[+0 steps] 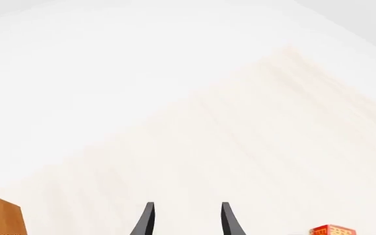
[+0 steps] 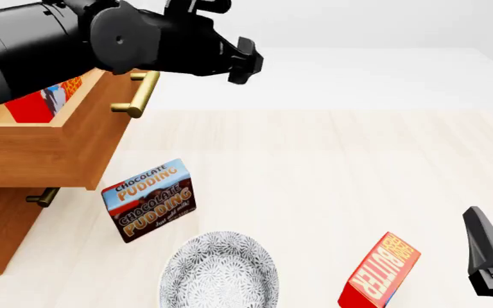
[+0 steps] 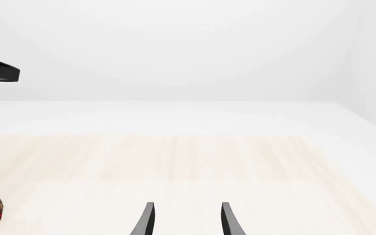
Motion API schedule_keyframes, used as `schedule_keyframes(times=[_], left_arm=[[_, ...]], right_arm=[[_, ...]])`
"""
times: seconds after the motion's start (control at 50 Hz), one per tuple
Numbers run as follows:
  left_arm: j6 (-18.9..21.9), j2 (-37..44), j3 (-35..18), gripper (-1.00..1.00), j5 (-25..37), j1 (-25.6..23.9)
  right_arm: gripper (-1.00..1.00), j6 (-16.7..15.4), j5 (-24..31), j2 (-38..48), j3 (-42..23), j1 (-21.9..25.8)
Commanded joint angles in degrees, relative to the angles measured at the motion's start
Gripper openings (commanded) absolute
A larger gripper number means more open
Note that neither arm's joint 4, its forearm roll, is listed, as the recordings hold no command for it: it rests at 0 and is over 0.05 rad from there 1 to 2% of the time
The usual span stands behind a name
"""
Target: Put the butter at the front in the top drawer of the cabinet and close it.
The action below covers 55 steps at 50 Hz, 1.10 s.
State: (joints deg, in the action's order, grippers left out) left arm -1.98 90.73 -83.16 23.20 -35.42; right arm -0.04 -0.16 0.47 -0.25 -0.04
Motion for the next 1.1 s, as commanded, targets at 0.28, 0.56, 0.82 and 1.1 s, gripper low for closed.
schedule_keyframes(times=[0.28,0.56,0.82,1.1], left_arm=[[-5.6,3.15,3.35,1.0,-2.91,0.78],[-8.78,3.98,5.35,1.0,-2.76,2.05],[-9.96,3.28,7.76,1.0,-3.26,4.07],[-9.85,1.21,10.2,1.0,-3.73,6.22]], right_arm=[[1.0,0.0,0.04,-0.08,0.04,0.0],[1.0,0.01,0.04,-0.09,0.04,-0.02],[1.0,0.01,0.04,-0.08,0.04,-0.01],[1.0,0.0,0.04,-0.08,0.04,0.0]])
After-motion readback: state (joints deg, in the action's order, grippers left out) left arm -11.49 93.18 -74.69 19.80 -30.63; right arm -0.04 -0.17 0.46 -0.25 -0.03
